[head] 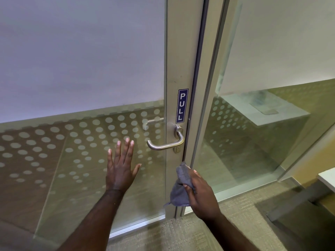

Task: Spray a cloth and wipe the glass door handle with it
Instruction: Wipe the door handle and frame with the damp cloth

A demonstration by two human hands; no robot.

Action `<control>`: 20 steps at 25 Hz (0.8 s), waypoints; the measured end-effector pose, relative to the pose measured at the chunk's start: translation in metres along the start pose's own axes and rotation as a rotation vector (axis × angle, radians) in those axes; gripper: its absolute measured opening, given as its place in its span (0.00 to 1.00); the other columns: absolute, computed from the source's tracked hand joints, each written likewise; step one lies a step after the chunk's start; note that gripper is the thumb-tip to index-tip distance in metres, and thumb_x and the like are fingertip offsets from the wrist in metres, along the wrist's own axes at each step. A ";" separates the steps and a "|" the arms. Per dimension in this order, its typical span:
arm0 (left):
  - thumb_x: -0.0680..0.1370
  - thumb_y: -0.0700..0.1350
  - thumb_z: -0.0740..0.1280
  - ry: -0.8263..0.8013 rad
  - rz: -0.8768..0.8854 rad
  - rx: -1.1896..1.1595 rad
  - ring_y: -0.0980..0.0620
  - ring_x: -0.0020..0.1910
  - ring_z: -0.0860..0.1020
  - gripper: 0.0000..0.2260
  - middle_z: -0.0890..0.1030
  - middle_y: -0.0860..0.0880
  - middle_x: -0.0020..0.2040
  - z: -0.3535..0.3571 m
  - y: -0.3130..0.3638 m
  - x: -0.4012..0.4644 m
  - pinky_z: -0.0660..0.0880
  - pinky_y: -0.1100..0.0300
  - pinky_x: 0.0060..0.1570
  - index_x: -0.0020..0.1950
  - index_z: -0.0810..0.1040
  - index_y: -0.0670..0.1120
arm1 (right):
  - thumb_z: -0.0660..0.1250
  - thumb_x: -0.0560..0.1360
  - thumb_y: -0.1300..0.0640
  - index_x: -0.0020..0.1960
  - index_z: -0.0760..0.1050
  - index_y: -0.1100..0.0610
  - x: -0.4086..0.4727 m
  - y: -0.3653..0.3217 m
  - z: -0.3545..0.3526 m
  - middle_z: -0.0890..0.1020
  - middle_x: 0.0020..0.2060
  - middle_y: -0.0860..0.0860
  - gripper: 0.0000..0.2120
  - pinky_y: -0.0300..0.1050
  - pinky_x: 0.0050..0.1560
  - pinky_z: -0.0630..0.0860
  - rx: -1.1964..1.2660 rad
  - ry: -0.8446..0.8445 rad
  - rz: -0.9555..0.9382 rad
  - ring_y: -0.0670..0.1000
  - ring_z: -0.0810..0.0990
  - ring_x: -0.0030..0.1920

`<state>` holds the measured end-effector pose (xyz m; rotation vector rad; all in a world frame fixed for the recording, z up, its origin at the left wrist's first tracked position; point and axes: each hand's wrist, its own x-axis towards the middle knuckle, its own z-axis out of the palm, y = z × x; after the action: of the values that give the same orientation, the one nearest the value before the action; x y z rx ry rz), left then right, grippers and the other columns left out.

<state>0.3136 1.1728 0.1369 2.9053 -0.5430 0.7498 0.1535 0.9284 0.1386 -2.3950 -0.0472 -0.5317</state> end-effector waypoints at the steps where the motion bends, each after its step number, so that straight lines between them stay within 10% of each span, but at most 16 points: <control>1: 0.78 0.66 0.44 -0.033 0.020 -0.012 0.48 0.79 0.46 0.36 0.51 0.47 0.80 0.005 0.003 -0.010 0.48 0.42 0.75 0.80 0.48 0.47 | 0.61 0.77 0.57 0.72 0.67 0.60 -0.001 0.006 0.001 0.69 0.71 0.49 0.24 0.44 0.72 0.62 -0.011 -0.015 0.016 0.50 0.68 0.71; 20: 0.78 0.63 0.47 -0.291 -0.146 -0.129 0.47 0.78 0.58 0.31 0.68 0.51 0.75 -0.064 0.167 -0.216 0.52 0.49 0.76 0.74 0.70 0.49 | 0.63 0.79 0.57 0.72 0.66 0.62 -0.108 0.019 -0.042 0.71 0.71 0.56 0.23 0.47 0.73 0.60 0.042 -0.218 -0.132 0.55 0.70 0.70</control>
<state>0.0479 1.0965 0.0884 2.9070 -0.3809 0.2637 0.0428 0.8985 0.1137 -2.4101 -0.3116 -0.3234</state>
